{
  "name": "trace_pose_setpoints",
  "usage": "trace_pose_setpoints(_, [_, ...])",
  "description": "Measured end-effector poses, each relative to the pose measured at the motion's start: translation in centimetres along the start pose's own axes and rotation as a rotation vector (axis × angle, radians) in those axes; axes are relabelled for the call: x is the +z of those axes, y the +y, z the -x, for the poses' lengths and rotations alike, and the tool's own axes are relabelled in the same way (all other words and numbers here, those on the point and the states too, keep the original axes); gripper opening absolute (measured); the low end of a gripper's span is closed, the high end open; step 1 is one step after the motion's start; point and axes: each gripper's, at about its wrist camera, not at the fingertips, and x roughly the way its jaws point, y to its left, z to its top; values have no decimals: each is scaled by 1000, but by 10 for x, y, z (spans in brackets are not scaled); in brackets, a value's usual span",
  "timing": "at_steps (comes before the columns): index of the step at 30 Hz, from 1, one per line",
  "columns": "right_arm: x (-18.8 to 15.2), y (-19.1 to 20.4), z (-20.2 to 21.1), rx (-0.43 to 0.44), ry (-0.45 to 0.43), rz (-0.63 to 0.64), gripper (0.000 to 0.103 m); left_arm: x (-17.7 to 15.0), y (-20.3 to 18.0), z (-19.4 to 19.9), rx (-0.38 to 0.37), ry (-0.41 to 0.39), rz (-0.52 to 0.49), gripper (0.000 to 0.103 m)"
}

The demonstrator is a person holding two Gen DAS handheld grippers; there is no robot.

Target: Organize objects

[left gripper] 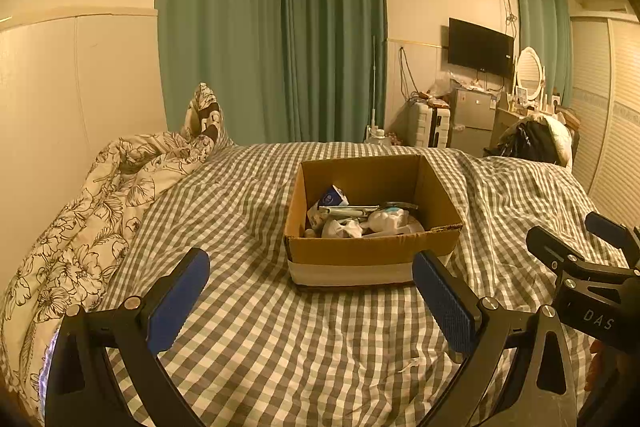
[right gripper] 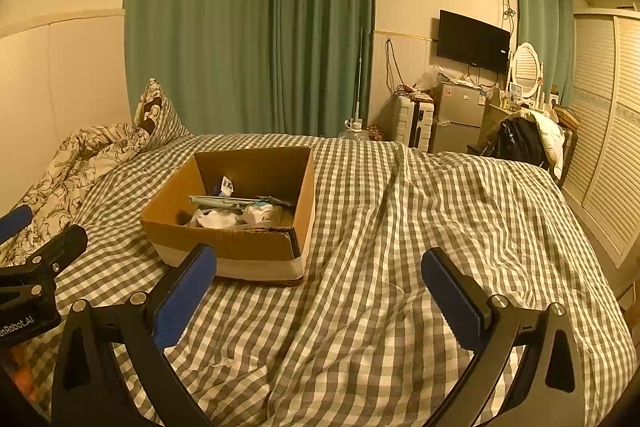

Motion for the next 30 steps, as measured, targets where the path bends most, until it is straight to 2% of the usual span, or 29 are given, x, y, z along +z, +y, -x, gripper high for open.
trace_pose_setpoints(30, [-2,2,-2,5,16,10,103,-1,1,-2,9,9,-12,103])
